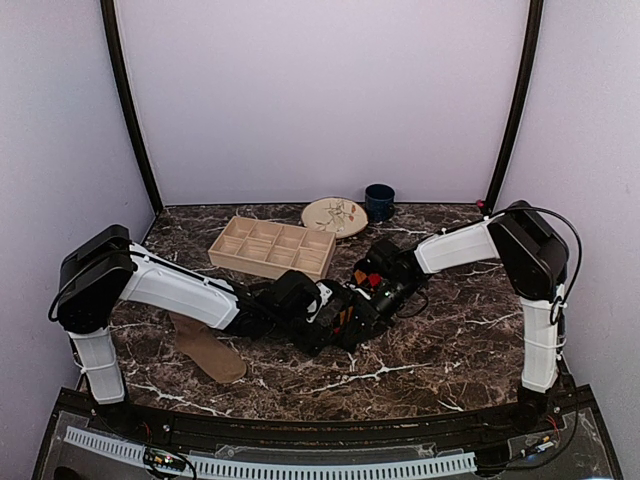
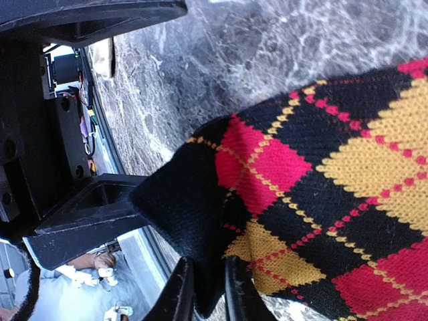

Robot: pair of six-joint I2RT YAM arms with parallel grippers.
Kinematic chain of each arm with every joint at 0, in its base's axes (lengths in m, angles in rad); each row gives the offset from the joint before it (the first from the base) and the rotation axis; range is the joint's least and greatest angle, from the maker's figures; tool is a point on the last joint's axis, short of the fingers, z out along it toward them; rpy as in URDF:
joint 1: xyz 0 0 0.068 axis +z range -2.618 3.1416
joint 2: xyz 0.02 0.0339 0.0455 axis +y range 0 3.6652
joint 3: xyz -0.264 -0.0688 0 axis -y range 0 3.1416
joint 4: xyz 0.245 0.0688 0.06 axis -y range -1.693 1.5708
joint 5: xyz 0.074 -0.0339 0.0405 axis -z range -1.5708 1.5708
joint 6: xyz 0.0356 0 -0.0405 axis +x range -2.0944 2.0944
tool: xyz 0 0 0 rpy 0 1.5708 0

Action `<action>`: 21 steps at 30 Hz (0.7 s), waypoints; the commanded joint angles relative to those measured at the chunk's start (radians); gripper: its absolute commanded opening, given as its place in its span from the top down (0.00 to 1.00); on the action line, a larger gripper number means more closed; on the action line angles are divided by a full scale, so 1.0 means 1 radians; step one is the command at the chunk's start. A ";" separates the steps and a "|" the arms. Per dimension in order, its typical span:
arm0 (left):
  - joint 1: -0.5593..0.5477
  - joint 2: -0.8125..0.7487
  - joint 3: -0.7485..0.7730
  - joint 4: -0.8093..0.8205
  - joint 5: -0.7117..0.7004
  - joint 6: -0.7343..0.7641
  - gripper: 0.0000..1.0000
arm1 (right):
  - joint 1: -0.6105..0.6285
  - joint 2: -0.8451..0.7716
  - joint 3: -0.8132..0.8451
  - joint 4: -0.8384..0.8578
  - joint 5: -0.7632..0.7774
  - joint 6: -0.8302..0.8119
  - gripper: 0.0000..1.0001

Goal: Roll the socks
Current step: Roll the sock at the center of the board.

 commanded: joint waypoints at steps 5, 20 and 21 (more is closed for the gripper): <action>-0.006 0.006 0.039 0.008 -0.023 -0.014 0.22 | -0.014 0.017 0.020 -0.013 0.013 -0.002 0.77; -0.006 0.047 0.087 -0.014 -0.020 -0.017 0.22 | -0.032 0.000 0.002 0.012 0.039 0.025 0.72; -0.006 0.051 0.088 -0.018 -0.018 -0.019 0.22 | -0.034 0.000 0.003 0.012 0.040 0.027 0.71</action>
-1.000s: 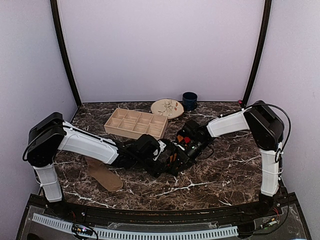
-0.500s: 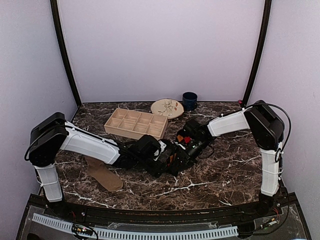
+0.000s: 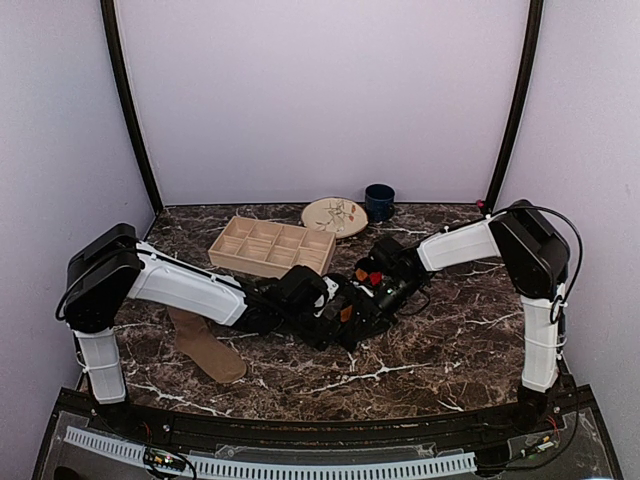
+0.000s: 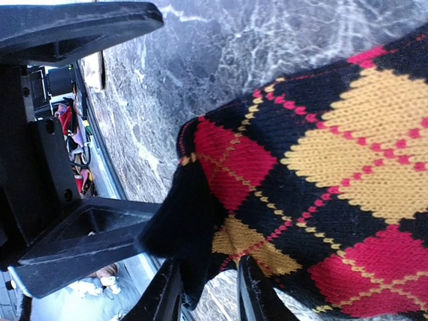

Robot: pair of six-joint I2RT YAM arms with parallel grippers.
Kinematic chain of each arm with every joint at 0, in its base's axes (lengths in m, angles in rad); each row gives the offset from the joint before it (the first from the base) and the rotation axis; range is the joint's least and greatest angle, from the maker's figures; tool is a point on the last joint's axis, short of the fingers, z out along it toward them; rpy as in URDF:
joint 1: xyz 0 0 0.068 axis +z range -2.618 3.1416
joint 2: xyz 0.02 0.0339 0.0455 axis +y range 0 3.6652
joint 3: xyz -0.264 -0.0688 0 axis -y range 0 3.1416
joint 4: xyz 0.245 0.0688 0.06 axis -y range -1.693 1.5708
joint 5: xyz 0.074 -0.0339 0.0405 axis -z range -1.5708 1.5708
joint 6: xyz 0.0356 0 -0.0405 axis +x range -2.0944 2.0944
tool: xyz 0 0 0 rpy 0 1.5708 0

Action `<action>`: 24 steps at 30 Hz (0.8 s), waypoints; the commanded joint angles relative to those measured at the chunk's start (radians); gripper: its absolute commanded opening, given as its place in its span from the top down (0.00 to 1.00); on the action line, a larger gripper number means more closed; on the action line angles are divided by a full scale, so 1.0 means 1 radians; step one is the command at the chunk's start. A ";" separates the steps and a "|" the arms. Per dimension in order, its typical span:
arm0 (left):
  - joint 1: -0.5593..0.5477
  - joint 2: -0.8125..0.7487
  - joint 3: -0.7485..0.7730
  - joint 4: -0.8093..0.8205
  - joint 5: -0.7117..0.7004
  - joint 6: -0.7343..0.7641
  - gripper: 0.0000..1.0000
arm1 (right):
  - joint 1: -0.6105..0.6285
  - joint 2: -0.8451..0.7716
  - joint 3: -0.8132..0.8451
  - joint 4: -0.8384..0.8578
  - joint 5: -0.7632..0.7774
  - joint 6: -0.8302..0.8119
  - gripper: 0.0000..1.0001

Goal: Roll the socks
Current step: Roll the sock at the center of the board.

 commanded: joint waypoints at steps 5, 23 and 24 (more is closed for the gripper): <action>-0.004 0.036 0.025 -0.041 -0.012 -0.033 0.22 | -0.019 0.004 0.011 0.009 0.026 0.020 0.71; 0.026 0.045 0.040 -0.146 -0.089 -0.168 0.22 | -0.030 -0.098 -0.022 0.047 0.152 0.037 0.71; 0.026 0.044 0.042 -0.153 -0.089 -0.173 0.22 | -0.030 -0.110 -0.029 0.061 0.159 0.039 0.71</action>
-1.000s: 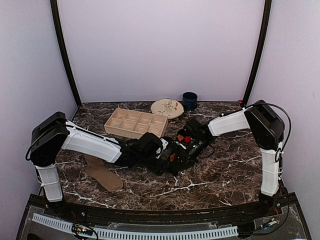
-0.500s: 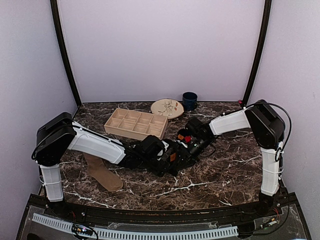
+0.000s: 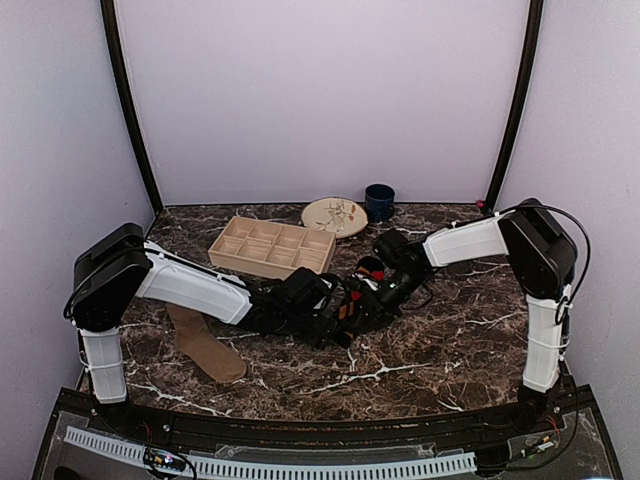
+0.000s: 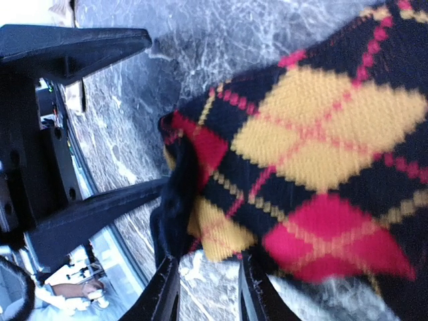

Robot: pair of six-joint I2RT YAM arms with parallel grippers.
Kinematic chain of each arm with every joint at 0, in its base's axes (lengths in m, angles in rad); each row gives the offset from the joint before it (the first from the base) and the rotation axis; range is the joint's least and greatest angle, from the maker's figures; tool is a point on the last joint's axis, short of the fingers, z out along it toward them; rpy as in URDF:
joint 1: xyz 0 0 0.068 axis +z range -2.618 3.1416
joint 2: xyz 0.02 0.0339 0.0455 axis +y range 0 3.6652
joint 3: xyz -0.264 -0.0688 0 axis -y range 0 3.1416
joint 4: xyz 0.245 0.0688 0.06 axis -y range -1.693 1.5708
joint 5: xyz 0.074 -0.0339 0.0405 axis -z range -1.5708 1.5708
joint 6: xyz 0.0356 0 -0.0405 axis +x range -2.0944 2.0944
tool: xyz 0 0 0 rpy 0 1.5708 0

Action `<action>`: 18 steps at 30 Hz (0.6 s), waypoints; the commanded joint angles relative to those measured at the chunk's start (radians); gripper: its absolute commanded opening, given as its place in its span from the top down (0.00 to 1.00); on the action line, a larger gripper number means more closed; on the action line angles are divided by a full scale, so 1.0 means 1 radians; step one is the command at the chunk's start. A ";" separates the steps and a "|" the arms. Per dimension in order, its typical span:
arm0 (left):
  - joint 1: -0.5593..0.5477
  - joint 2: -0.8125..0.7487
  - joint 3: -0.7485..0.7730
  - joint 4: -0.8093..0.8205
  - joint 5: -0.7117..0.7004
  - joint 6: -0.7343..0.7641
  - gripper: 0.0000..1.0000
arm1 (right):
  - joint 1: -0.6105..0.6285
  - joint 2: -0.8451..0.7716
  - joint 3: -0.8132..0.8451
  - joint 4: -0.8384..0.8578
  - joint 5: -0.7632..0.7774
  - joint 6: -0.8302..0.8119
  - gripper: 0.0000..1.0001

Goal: Roll the socks
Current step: Roll the sock at the center of the board.

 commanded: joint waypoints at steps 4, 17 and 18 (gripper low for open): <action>0.014 0.001 0.022 -0.098 -0.019 -0.066 0.22 | -0.008 -0.131 -0.074 0.101 0.058 0.027 0.71; 0.052 0.006 0.028 -0.132 0.036 -0.144 0.23 | 0.060 -0.229 -0.208 0.303 0.211 0.102 0.70; 0.056 0.006 0.027 -0.131 0.043 -0.149 0.23 | 0.069 -0.235 -0.220 0.332 0.232 0.109 0.70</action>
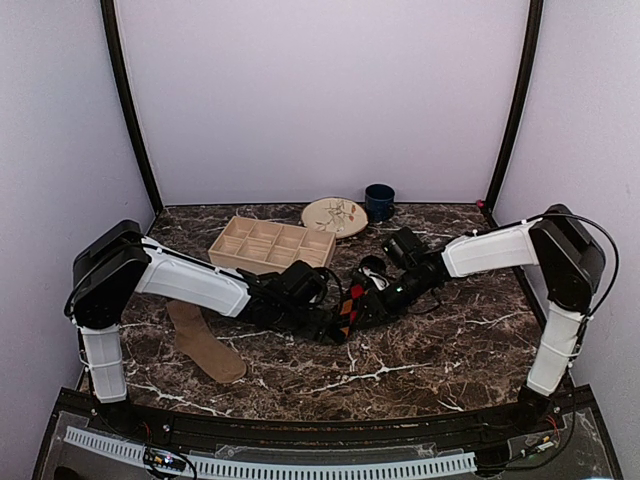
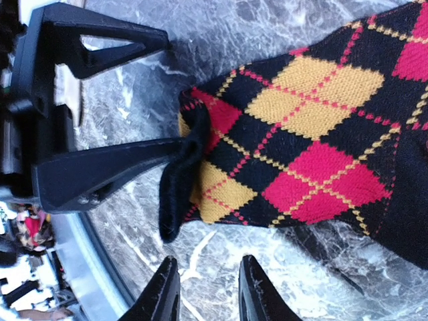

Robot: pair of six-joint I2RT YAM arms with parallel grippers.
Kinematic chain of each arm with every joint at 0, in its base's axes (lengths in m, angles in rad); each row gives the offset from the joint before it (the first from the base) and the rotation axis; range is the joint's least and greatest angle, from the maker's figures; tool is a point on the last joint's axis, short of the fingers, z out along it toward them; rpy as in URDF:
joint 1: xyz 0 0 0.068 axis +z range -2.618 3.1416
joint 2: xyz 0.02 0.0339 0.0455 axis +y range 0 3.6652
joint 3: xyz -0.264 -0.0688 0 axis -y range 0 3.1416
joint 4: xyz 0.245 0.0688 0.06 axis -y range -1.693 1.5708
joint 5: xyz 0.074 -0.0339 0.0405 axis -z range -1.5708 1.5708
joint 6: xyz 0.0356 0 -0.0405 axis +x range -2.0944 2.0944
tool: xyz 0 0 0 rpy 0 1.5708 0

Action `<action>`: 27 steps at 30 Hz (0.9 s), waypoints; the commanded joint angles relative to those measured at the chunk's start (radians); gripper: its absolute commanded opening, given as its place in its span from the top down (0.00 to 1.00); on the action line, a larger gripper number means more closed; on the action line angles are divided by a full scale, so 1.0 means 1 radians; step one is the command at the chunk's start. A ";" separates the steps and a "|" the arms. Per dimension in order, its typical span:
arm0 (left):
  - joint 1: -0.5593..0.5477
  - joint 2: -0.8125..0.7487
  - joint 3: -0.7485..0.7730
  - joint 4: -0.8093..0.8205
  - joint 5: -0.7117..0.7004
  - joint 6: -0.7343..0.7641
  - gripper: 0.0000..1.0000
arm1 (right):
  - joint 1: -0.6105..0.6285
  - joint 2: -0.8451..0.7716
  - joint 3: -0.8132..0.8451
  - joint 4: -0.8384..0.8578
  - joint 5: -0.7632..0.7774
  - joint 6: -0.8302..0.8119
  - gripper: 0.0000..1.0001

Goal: Roll the socks
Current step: Roll the sock at the center of the board.

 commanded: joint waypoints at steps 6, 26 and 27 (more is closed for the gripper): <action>0.032 0.007 0.002 -0.073 0.068 -0.056 0.24 | 0.087 -0.089 -0.089 0.244 0.243 0.074 0.70; 0.064 0.031 -0.012 -0.101 0.140 -0.087 0.26 | 0.188 -0.085 -0.098 0.318 0.349 0.100 0.70; 0.065 0.031 -0.013 -0.100 0.142 -0.088 0.26 | 0.190 -0.082 -0.098 0.318 0.351 0.100 0.70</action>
